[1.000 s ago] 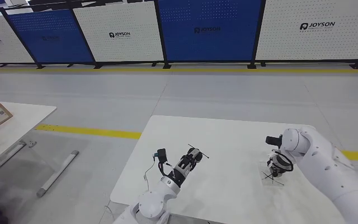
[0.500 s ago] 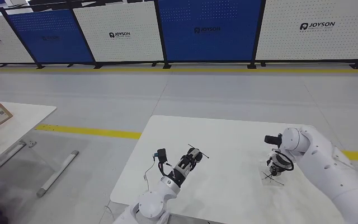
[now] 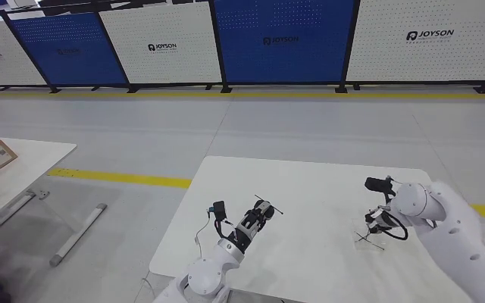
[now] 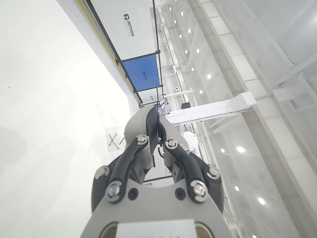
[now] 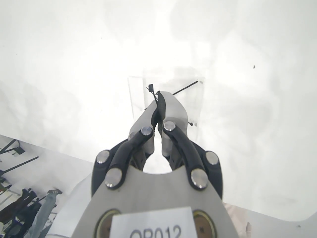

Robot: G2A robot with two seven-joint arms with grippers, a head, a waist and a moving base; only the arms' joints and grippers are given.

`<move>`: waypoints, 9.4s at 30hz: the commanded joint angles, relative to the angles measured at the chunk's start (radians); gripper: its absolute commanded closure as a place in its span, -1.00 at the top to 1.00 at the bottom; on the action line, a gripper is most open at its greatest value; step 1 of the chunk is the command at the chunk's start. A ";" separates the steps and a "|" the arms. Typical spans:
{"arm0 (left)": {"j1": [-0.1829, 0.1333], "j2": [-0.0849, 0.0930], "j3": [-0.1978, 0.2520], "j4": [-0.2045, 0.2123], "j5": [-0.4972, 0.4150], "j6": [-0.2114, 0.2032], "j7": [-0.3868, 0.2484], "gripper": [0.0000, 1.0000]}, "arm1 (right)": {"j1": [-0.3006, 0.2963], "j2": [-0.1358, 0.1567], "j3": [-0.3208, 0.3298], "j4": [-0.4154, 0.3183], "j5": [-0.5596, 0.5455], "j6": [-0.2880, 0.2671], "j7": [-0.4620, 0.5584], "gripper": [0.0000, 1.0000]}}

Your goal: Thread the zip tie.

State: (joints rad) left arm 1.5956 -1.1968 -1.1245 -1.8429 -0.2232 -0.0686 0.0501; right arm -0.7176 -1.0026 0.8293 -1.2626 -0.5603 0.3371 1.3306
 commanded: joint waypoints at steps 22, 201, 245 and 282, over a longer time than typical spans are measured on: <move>0.000 0.000 0.000 0.000 0.000 0.000 0.000 -1.00 | -0.182 0.055 0.180 -0.220 0.011 0.003 -0.101 -1.00; -0.058 -0.054 0.150 0.059 0.202 0.114 0.317 -1.00 | -0.537 -0.092 0.078 -0.606 0.160 0.003 -1.070 -1.00; -0.050 -0.058 0.162 0.009 0.334 0.123 0.326 -1.00 | -0.692 -0.106 0.164 -0.584 0.237 -0.184 -1.287 -1.00; -0.136 -0.097 0.251 0.211 0.320 0.125 0.301 -1.00 | -0.771 -0.102 0.250 -0.490 0.286 -0.315 -1.256 -1.00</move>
State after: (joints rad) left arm 1.4592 -1.2936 -0.8739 -1.6319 0.0968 0.0566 0.3508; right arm -1.4897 -1.1036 1.0785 -1.7641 -0.2797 0.0348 0.0677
